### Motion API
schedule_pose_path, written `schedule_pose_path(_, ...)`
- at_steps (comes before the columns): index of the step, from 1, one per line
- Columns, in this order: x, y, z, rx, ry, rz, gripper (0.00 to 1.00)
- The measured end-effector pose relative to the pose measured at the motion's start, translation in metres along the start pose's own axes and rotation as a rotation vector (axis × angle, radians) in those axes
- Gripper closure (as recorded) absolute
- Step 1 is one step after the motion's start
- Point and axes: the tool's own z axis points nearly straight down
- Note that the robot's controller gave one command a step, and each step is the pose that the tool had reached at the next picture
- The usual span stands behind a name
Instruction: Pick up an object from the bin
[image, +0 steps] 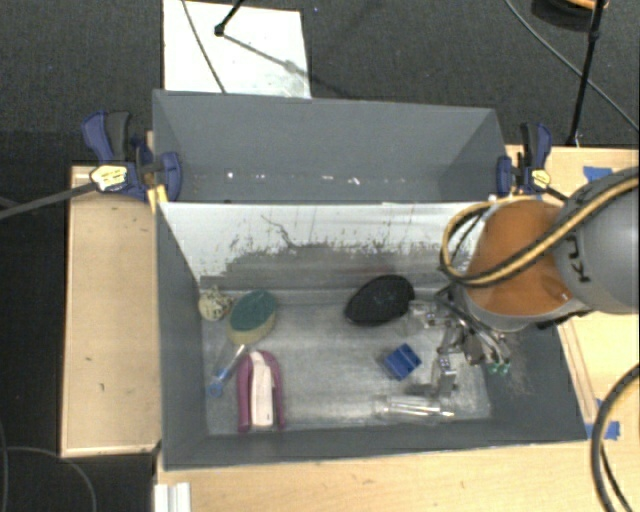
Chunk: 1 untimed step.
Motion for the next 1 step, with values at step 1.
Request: schedule_pose_path(1, 0.0217, 0.0368, -0.0017, -0.001, -0.016, 0.028, 0.0)
